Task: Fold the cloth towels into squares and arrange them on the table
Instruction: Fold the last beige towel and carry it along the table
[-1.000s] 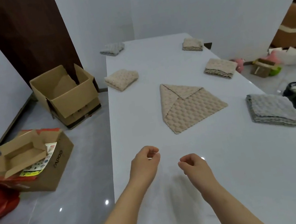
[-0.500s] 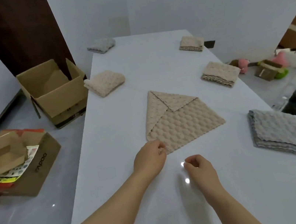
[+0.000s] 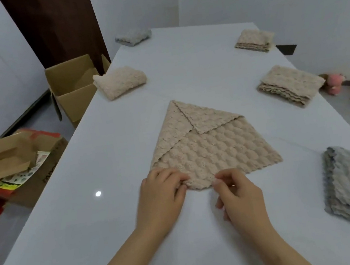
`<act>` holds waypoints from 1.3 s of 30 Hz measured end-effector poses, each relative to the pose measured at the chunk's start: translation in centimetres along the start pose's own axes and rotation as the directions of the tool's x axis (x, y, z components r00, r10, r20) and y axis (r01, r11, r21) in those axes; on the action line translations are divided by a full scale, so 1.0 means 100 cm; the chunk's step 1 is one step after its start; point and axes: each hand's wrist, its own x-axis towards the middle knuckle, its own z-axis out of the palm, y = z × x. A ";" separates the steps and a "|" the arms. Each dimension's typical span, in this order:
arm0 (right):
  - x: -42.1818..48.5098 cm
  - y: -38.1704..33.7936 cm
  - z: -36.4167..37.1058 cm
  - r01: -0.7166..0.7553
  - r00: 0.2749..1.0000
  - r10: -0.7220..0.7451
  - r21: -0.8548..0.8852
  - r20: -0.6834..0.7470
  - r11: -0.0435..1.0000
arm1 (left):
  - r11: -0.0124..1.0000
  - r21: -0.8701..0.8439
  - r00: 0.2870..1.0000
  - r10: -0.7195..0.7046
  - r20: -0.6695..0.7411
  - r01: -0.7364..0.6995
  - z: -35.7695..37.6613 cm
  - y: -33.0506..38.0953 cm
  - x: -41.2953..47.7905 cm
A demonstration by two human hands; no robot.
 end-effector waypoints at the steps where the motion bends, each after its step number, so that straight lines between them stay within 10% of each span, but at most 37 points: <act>1: -0.002 0.004 0.002 0.081 0.997 -0.082 -0.040 -0.015 0.996 | 1.000 0.010 0.999 0.021 -0.037 -0.021 0.002 -0.001 -0.002; 15: -0.049 0.032 0.003 0.441 0.839 -0.543 -0.599 0.012 0.668 | 0.996 0.084 0.999 -0.041 0.009 0.040 -0.020 0.013 -0.066; 20: -0.086 0.041 0.000 0.461 0.858 -0.459 -0.742 0.232 0.486 | 0.992 0.094 0.996 -0.088 0.034 0.085 -0.045 0.026 -0.117; 26: -0.125 0.026 -0.003 0.542 0.829 -0.459 -0.663 0.321 0.516 | 0.975 -0.154 0.987 -0.160 0.016 0.161 -0.078 0.026 -0.160; 31: -0.118 0.007 -0.005 0.564 0.824 -0.460 -0.565 0.332 0.602 | 0.979 0.148 0.938 -0.082 -0.336 0.139 -0.086 0.026 -0.141; 39: -0.051 -0.003 0.016 0.551 0.823 -0.481 -0.629 0.301 0.548 | 0.985 0.074 0.987 -0.158 0.001 0.158 -0.047 0.015 -0.075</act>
